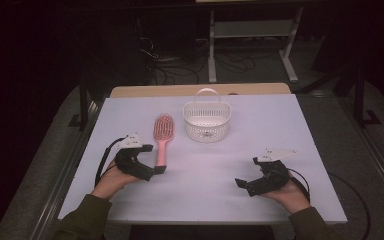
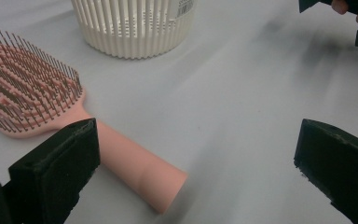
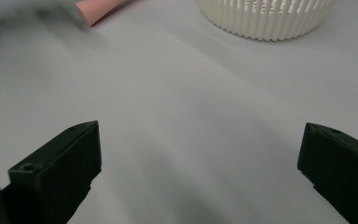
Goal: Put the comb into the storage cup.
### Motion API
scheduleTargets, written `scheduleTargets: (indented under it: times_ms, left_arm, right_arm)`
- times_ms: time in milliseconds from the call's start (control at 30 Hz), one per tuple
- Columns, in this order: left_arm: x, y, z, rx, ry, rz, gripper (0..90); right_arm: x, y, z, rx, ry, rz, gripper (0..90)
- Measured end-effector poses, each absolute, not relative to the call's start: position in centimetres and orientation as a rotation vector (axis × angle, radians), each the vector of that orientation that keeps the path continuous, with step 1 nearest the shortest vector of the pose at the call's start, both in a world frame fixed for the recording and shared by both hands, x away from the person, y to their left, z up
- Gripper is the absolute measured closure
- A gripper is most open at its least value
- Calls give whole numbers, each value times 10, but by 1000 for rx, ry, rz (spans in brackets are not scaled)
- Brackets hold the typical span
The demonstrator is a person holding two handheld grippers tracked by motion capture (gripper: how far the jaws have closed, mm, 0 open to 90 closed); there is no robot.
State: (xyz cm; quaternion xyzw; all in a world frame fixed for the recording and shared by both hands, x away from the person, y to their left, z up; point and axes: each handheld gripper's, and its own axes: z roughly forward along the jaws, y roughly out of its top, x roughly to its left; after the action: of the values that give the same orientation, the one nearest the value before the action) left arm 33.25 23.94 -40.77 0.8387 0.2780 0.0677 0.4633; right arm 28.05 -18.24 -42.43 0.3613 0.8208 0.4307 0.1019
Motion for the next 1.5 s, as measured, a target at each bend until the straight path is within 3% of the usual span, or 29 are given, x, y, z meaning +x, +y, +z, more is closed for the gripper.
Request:
scheduleTargets:
  times_ms: [700,1500]
  left_arm:
    - [343,229,-402,2053,679,158,3]
    - [359,209,-406,2096,706,161,224]
  right_arm:
    - [281,-183,-424,1075,2420,1284,0]
    - [281,-184,-424,1078,2422,1290,0]
